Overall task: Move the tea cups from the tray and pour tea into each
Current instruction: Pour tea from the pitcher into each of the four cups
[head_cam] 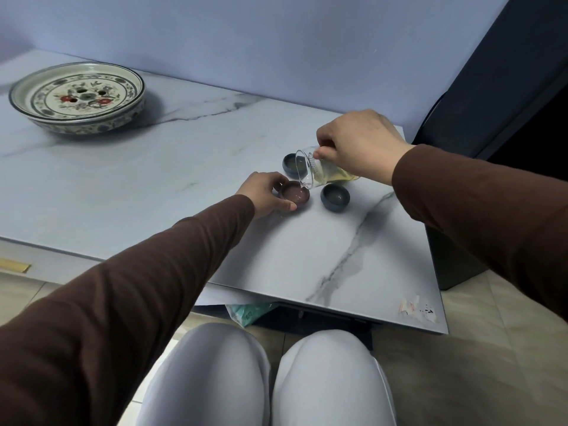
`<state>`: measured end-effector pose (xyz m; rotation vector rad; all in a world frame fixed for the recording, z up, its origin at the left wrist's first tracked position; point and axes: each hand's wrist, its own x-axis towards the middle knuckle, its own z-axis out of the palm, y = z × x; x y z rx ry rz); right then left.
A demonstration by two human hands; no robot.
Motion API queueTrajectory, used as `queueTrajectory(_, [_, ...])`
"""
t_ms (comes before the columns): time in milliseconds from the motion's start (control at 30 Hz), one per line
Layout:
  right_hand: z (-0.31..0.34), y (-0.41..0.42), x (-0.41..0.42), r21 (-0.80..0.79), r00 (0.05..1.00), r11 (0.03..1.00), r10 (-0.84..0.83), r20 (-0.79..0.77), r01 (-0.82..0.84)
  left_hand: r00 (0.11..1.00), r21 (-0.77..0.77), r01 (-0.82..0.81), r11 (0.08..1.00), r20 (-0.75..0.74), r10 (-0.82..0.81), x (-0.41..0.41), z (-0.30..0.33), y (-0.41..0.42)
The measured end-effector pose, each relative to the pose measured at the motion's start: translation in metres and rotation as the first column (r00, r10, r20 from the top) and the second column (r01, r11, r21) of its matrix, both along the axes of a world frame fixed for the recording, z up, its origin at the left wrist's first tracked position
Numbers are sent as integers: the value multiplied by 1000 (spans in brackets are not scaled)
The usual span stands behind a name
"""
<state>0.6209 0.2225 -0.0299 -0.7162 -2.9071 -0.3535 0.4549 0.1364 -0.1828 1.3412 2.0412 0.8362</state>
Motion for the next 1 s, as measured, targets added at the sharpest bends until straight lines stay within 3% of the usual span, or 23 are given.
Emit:
queueTrajectory(700, [10, 0, -7, 37, 999, 999, 10, 37, -11, 1000, -23, 2, 1000, -26, -3, -1, 3, 1])
queueTrajectory(1000, [4, 9, 7, -56, 996, 997, -49, -74, 45, 1000, -24, 0, 1000, -9, 0, 0, 3, 1])
